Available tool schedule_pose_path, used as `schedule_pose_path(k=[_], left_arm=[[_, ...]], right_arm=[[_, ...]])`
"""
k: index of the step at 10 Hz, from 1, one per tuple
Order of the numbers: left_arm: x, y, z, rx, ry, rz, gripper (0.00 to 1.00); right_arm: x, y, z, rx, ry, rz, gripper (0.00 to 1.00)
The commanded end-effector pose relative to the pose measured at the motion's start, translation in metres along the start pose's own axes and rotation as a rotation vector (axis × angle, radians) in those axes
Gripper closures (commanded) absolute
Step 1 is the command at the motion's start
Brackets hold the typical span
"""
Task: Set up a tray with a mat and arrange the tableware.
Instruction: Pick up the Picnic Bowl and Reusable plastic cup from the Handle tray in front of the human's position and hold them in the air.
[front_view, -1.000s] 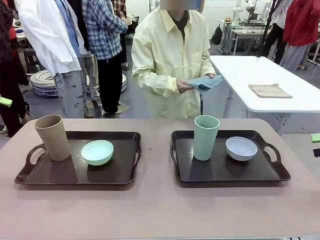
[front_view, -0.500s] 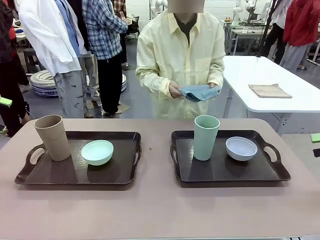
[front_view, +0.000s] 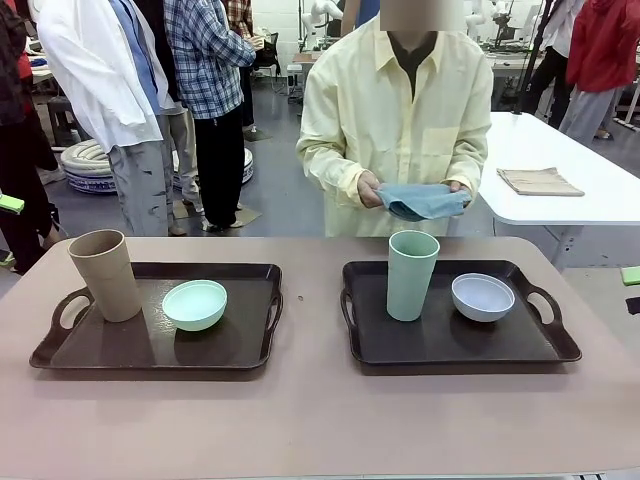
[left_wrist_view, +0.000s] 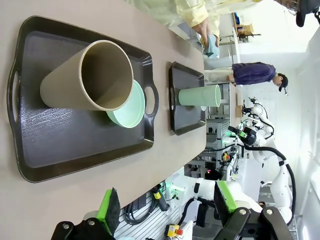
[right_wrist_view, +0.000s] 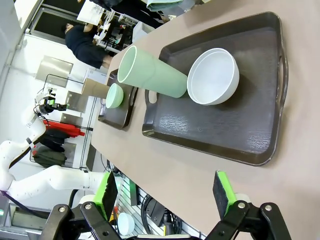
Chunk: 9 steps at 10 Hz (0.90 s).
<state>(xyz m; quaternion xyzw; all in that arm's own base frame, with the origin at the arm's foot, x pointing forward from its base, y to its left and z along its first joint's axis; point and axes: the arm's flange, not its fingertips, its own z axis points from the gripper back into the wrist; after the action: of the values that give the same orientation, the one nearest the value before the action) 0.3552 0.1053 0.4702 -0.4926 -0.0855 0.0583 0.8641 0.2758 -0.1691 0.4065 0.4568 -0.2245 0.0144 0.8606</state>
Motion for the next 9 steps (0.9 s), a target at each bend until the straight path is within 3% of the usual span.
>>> schedule_pose_path(k=[1, 9], left_arm=[[0.0020, 0.0011, 0.0006, -0.016, -0.006, -0.013, 0.00], [0.0020, 0.0011, 0.0006, -0.016, -0.006, -0.013, 0.00]], right_arm=[[0.0027, -0.0028, -0.0004, 0.020, -0.016, 0.018, 0.00], [0.0027, -0.0028, -0.0004, 0.020, -0.016, 0.018, 0.00]])
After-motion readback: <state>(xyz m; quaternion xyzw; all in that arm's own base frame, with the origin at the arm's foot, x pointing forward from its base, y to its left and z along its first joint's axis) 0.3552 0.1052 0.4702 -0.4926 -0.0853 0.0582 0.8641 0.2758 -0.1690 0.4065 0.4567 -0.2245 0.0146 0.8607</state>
